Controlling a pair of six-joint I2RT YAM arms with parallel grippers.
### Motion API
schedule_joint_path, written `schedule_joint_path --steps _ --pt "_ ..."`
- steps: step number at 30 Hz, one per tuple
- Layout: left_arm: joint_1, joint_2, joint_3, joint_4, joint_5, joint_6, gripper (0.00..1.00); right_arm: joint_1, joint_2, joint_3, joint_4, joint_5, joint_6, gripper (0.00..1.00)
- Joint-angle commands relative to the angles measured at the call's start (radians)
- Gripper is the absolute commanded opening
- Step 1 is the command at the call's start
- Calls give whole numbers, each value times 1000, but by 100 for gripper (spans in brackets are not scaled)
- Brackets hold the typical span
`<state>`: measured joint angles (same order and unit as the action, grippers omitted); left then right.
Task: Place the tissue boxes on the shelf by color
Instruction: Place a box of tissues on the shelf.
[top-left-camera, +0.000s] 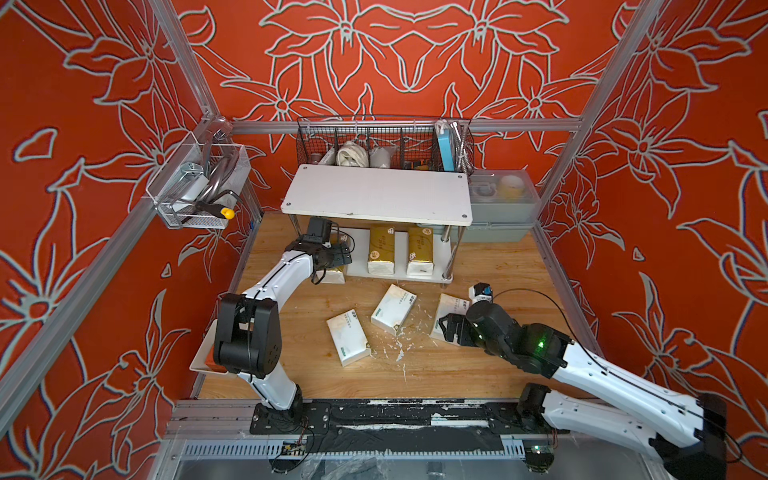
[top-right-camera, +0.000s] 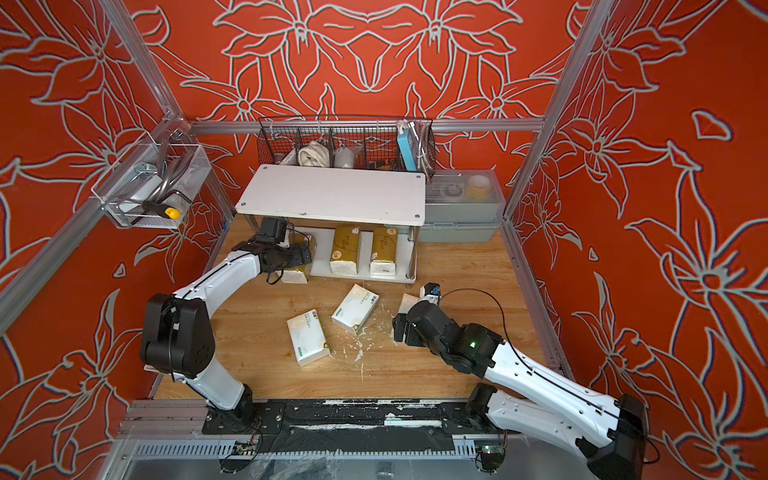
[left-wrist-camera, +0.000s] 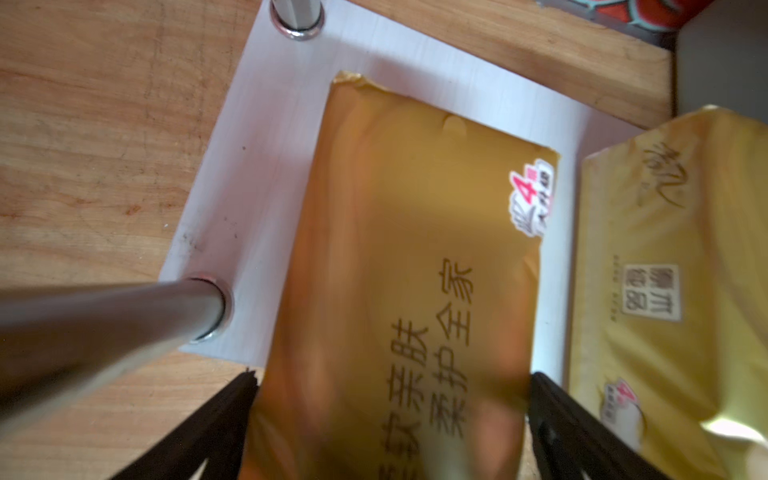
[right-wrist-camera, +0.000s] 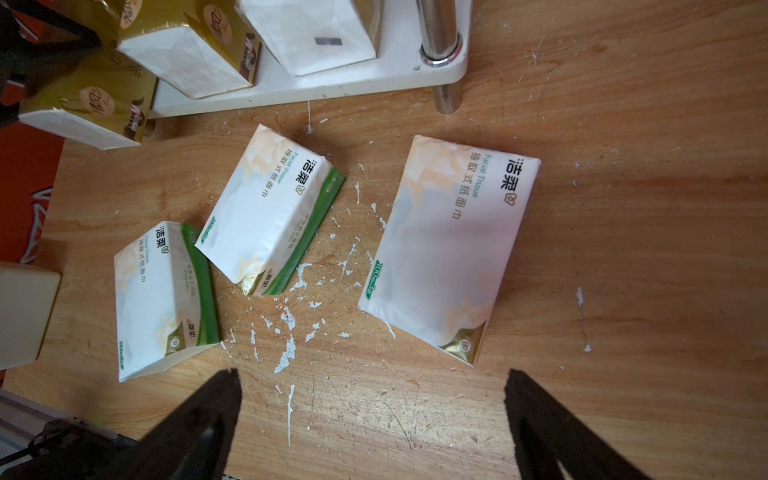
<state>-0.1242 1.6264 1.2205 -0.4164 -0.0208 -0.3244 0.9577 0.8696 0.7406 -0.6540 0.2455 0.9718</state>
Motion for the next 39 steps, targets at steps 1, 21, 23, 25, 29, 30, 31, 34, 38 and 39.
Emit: schedule_joint_path --steps 1,21,23,25,29,30,31,34,38,39 --pt "-6 -82 -32 30 11 -20 99 -2 -1 -15 2 19 10 99" --pt "-20 -391 -165 -96 40 -84 99 -3 5 -22 20 18 1 99" --pt "-20 -438 -187 -146 26 -105 99 -3 7 -21 18 21 -1 99" --pt "-20 -482 -225 -185 10 -125 99 -4 7 -19 16 27 -5 99" --pt "-20 -554 -316 -232 -37 -169 99 -5 5 -5 9 36 -19 99" --pt "-20 -565 -341 -231 -44 -179 99 -6 7 1 4 37 -22 99" --pt "-19 -571 -360 -225 -44 -189 99 -7 8 6 1 38 -26 99" --pt "-20 -557 -403 -196 -49 -218 99 -8 13 25 -6 34 -35 99" --pt "-19 -485 -412 -151 -66 -233 99 -11 8 46 -22 33 -41 99" --pt "-18 -462 -410 -139 -66 -235 99 -11 5 49 -27 34 -41 99"
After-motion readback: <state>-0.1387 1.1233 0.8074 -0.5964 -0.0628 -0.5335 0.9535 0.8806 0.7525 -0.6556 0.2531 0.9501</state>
